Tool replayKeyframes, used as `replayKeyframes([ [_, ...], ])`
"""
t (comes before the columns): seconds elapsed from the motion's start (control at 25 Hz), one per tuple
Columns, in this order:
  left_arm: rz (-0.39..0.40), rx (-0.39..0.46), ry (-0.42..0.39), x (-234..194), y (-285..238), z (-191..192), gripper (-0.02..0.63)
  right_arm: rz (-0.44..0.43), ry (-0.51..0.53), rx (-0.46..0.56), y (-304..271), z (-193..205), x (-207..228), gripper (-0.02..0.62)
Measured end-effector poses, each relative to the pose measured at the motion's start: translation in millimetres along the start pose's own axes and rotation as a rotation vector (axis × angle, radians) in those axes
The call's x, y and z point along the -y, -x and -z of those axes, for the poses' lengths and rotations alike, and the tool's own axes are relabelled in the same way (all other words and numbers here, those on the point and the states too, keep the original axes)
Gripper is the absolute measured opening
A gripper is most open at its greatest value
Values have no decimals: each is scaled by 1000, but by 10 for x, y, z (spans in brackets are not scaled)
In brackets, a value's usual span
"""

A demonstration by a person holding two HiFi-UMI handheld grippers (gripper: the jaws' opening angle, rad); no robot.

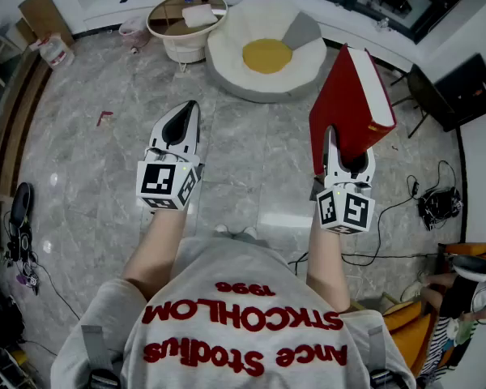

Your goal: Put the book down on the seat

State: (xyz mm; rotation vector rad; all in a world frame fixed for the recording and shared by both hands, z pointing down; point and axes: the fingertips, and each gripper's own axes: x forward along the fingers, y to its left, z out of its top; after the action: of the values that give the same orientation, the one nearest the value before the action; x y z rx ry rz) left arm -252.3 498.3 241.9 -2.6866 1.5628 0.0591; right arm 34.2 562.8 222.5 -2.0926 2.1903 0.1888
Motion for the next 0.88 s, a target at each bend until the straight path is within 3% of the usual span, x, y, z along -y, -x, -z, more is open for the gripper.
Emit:
replayKeyframes([
  [0.88,16,-3,-28,466,-35,-9,14,-64,-28,19,176,-35,266,265],
])
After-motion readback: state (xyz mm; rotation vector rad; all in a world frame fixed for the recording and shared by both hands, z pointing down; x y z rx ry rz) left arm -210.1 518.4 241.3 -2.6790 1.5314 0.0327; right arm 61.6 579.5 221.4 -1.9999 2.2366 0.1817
